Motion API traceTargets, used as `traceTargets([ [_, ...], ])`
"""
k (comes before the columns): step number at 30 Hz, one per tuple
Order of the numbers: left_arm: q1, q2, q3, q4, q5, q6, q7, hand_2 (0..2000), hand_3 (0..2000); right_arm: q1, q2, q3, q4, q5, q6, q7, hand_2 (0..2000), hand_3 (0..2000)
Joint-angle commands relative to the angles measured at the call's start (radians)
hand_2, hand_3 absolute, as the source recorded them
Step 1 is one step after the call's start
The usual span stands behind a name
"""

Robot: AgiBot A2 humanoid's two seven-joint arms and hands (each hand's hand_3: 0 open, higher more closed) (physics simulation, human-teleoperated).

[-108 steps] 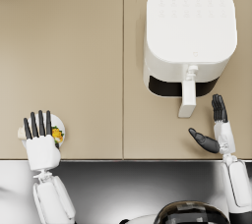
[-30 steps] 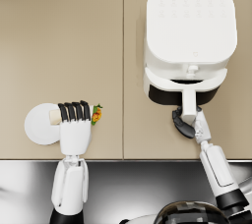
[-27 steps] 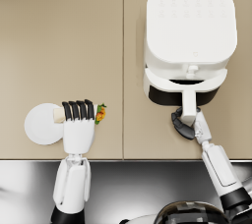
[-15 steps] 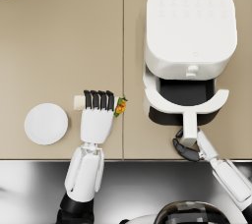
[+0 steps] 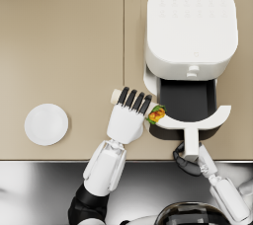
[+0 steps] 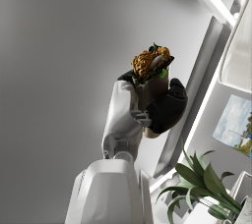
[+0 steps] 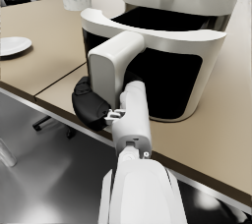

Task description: Pick up the chicken rolls and place it into the air fryer

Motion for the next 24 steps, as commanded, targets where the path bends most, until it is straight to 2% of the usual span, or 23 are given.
traceTargets([
  [1,0.064,0.085,0.077,0.011,-0.003,0.0,0.0,2000,2000,-0.118,-0.249,0.409,0.074,0.001,0.05,-0.005,2000,2000],
  [2,0.074,0.105,0.096,0.022,-0.005,0.0,0.0,2000,2000,-0.156,-0.264,0.41,0.081,0.003,0.11,-0.007,2000,2000],
  [3,0.082,0.122,0.11,0.03,-0.007,0.0,0.0,2000,2000,-0.092,-0.13,-0.154,0.021,0.006,0.17,-0.006,2000,2000],
  [4,0.093,0.124,0.13,0.042,-0.008,0.0,0.0,2000,2000,-0.113,-0.156,-0.187,0.03,0.007,0.22,-0.007,2000,2000],
  [6,0.117,0.155,0.156,0.076,-0.009,0.0,0.0,2000,2000,-0.139,-0.188,-0.226,0.042,0.007,0.282,-0.009,2000,2000],
  [11,0.153,0.201,0.184,0.162,-0.01,0.0,0.0,2000,2000,-0.159,-0.218,-0.254,0.054,0.006,0.314,-0.002,2000,2000],
  [12,0.271,0.048,0.348,0.187,-0.01,0.0,0.0,2000,2000,-0.16,-0.22,-0.256,0.055,0.006,0.315,-0.001,2000,2000],
  [13,0.197,0.179,0.223,0.206,-0.011,0.001,0.0,2000,2000,-0.16,-0.222,-0.257,0.057,0.005,0.317,-0.005,2000,2000],
  [15,0.221,0.199,0.232,0.263,-0.01,-0.003,0.0,2000,2000,-0.159,-0.224,-0.26,0.059,0.005,0.32,-0.005,2000,2000],
  [16,0.445,-0.05,0.557,0.282,-0.01,-0.004,0.0,2000,2000,-0.16,-0.224,-0.26,0.06,0.006,0.321,-0.005,2000,2000],
  [17,0.272,0.143,0.304,0.294,-0.011,-0.003,-0.001,2000,2000,-0.16,-0.224,-0.263,0.06,0.006,0.328,-0.004,2000,2000],
  [20,0.284,0.153,0.303,0.319,-0.01,-0.007,-0.001,2000,2000,-0.158,-0.225,-0.262,0.063,0.006,0.334,-0.01,2000,2000],
  [21,0.276,0.15,0.306,0.318,-0.01,-0.008,-0.001,639,1673,-0.157,-0.226,-0.261,0.065,0.006,0.329,-0.013,2000,2000],
  [22,0.266,0.144,0.299,0.307,-0.01,0.006,0.0,0,1347,-0.156,-0.227,-0.262,0.066,0.005,0.332,-0.016,2000,2000],
  [24,0.236,0.126,0.277,0.283,-0.01,0.015,0.0,0,693,-0.156,-0.226,-0.266,0.065,0.006,0.362,-0.009,2000,2000],
])
